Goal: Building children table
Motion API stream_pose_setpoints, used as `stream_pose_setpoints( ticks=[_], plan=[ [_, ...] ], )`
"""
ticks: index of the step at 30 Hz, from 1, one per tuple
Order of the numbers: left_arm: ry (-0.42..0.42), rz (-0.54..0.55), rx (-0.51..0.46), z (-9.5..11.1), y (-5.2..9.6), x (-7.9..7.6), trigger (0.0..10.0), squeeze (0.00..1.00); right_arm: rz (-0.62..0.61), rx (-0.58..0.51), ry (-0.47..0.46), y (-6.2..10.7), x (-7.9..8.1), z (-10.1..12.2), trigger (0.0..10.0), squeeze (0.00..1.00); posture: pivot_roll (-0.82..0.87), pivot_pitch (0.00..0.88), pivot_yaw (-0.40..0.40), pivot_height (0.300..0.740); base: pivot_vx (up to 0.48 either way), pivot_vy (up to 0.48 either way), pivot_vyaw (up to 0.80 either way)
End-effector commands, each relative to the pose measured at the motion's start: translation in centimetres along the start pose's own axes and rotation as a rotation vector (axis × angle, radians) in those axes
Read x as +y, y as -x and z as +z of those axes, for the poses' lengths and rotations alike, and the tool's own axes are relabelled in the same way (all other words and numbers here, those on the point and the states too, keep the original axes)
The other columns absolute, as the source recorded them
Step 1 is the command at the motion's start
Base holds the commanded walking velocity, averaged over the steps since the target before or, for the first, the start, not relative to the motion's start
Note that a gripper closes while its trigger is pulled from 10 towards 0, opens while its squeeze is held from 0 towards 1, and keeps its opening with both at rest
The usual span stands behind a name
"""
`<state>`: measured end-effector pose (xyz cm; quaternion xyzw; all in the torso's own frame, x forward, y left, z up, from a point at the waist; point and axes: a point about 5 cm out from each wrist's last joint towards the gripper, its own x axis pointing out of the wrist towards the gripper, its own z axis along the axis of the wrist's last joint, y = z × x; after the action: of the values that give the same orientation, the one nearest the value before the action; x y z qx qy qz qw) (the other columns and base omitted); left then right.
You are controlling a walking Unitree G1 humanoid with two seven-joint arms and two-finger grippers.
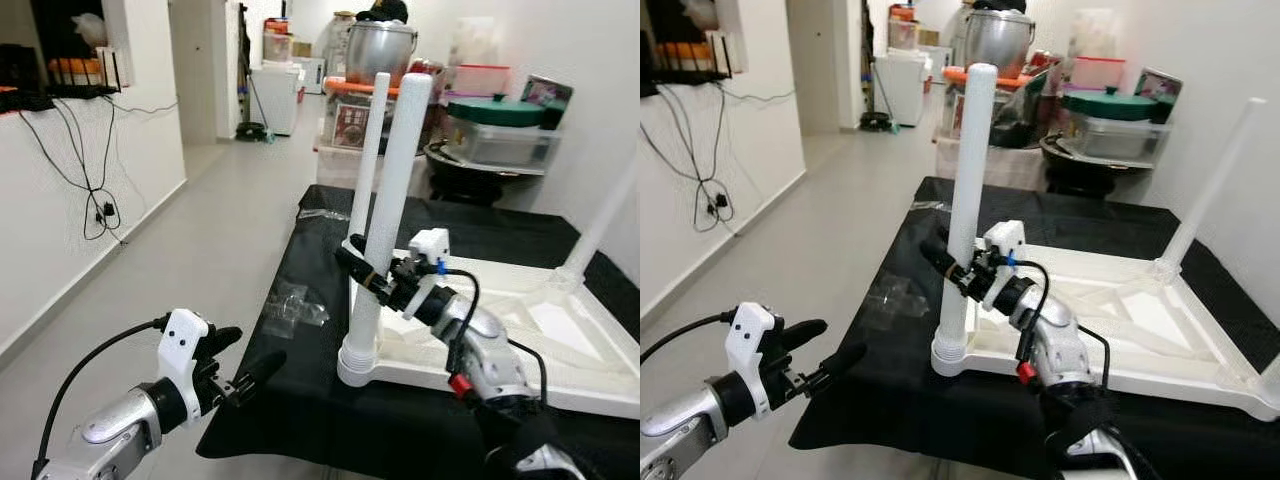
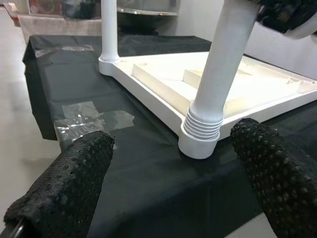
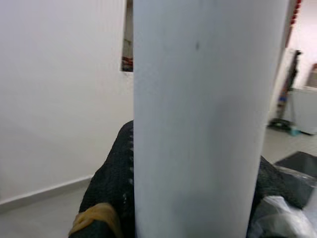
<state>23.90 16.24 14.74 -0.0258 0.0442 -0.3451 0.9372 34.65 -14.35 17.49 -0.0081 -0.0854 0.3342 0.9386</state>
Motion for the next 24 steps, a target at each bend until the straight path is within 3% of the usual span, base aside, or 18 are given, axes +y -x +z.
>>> stream_pose_setpoints(
  ticks=[1,2,7,10,14,19,24],
  plan=[
    [-0.010,0.005,0.008,-0.2,-0.1,0.0,10.0,0.00,-0.129,0.203,0.019,1.9,-0.7,-3.5,0.0,0.00,0.09,0.000,-0.065,0.740,0.000,0.000,0.00],
    [-0.008,0.007,0.008,-0.3,-0.2,0.0,10.0,0.00,-0.204,0.243,0.024,2.0,-0.7,-3.8,0.0,0.00,0.09,0.000,-0.065,0.740,0.000,0.000,0.00],
    [-0.003,0.009,0.006,-0.3,-0.2,0.0,10.0,0.00,-0.285,0.295,0.021,2.1,-0.6,-4.2,0.0,0.00,0.09,0.000,-0.068,0.740,0.000,0.000,0.00],
    [0.003,0.009,0.002,-0.5,-0.5,-0.1,10.0,0.00,-0.409,0.333,-0.020,2.0,-1.2,-4.7,0.0,0.00,0.09,0.000,-0.074,0.740,0.000,0.000,0.00],
    [0.004,0.011,0.001,-0.5,-0.5,-0.1,10.0,0.00,-0.425,0.338,-0.018,2.1,-1.3,-4.8,0.0,0.00,0.09,0.000,-0.077,0.740,0.000,0.000,0.00],
    [0.022,0.027,-0.005,-0.7,-0.4,-0.1,10.0,0.00,-0.558,0.406,-0.111,2.9,-1.6,-6.0,0.0,0.00,0.09,0.000,-0.082,0.740,0.000,0.000,0.00],
    [0.028,0.030,-0.008,-0.7,-0.5,-0.2,10.0,0.00,-0.550,0.459,-0.086,3.0,-1.4,-6.6,0.0,0.00,0.09,0.000,-0.084,0.740,0.000,0.000,0.00]
  ],
)
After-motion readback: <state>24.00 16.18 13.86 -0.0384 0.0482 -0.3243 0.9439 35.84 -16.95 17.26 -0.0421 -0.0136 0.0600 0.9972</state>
